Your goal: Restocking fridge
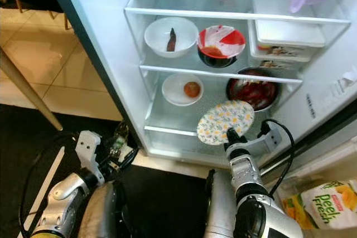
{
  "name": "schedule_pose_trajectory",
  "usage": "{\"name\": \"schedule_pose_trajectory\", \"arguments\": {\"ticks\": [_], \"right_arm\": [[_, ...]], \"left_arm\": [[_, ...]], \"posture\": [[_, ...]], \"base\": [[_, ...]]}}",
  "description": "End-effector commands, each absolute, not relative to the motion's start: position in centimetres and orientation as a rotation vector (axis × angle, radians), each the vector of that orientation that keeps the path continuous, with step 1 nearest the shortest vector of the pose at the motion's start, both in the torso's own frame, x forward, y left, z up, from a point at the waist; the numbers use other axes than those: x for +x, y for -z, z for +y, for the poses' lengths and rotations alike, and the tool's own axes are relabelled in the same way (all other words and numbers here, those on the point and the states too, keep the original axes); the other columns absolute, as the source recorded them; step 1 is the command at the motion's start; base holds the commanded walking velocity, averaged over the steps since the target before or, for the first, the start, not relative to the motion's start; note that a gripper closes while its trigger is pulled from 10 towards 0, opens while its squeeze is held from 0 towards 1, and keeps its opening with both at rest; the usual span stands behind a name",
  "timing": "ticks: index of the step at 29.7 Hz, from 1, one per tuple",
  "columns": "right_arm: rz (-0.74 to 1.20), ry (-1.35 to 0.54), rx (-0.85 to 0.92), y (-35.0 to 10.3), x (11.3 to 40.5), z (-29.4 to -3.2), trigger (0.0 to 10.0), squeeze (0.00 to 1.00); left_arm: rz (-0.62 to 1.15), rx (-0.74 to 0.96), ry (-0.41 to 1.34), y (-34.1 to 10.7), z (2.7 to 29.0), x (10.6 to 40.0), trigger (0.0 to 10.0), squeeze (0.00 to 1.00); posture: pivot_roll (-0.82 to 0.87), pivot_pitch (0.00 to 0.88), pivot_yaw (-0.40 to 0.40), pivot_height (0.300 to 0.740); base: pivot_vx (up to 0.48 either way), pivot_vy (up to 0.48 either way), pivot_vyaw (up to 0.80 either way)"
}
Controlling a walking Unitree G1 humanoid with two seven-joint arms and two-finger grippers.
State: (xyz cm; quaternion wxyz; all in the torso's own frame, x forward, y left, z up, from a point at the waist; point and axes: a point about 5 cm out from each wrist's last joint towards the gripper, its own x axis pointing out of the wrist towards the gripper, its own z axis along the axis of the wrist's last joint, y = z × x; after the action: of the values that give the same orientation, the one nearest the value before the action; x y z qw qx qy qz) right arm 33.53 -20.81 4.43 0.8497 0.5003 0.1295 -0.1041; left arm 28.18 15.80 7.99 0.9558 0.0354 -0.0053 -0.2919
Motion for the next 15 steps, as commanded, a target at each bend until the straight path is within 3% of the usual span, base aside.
{"name": "schedule_pose_trajectory", "arguments": {"ticks": [1,7,15], "right_arm": [[0.333,0.280,1.077,-2.9,32.5,-20.4,10.0,0.00],[0.319,0.184,1.141,-3.4,33.2,-18.3,10.0,0.00],[0.280,0.180,1.231,-3.5,33.1,-18.6,10.0,0.00]], "left_arm": [[-0.013,0.143,0.581,-8.0,16.4,27.6,10.0,0.00],[-0.051,0.162,0.560,-8.7,15.7,27.9,10.0,0.00],[-0.080,0.180,0.567,-9.2,14.3,28.6,10.0,0.00]], "posture": [[0.06,0.383,0.092,0.451],[0.05,0.369,0.079,0.451],[0.03,0.367,0.068,0.451]], "base": [[0.000,0.000,0.00],[0.000,0.000,0.00],[0.000,0.000,0.00]]}}
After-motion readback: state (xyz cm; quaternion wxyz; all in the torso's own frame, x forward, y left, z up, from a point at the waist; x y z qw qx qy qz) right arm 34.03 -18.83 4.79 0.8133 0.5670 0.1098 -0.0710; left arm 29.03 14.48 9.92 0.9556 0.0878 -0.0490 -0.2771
